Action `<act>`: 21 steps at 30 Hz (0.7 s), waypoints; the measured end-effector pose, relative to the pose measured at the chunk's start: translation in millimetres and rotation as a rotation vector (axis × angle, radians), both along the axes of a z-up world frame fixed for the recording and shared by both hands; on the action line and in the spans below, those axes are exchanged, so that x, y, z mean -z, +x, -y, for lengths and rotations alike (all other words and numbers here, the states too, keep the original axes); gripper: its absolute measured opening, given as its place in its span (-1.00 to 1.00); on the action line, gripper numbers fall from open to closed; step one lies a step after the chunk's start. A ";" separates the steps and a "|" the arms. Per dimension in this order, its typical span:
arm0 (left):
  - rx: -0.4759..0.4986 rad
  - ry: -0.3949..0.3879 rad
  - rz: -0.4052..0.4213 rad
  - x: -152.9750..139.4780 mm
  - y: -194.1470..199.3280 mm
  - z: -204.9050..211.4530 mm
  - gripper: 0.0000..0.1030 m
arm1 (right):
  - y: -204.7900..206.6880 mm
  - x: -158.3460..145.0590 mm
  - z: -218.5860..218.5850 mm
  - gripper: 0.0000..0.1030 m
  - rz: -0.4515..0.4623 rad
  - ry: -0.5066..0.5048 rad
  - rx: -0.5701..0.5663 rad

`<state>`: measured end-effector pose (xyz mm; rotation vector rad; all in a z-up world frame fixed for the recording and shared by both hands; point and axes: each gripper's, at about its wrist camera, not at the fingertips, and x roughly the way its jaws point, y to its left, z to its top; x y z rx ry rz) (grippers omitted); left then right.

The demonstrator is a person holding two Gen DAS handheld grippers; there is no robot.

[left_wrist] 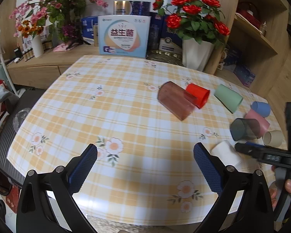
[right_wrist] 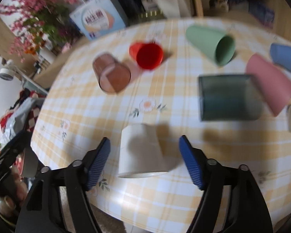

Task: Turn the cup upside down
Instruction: 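Lift the white cup with the right tool, set it down, open, then bring the left tool over the white cup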

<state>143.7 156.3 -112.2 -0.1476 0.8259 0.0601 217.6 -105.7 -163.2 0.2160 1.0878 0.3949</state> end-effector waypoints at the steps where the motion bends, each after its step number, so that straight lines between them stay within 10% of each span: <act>1: 0.006 -0.007 -0.006 0.1 1.6 2.8 0.88 | -3.6 -6.3 8.6 0.47 0.029 0.005 0.017; 8: 0.057 -0.085 -0.075 5.6 18.2 31.0 0.88 | -27.1 -30.3 75.5 0.71 0.185 -0.017 0.121; 21: 0.148 -0.323 -0.343 46.7 76.3 98.9 0.49 | -42.5 -10.2 159.3 0.71 0.163 -0.038 0.266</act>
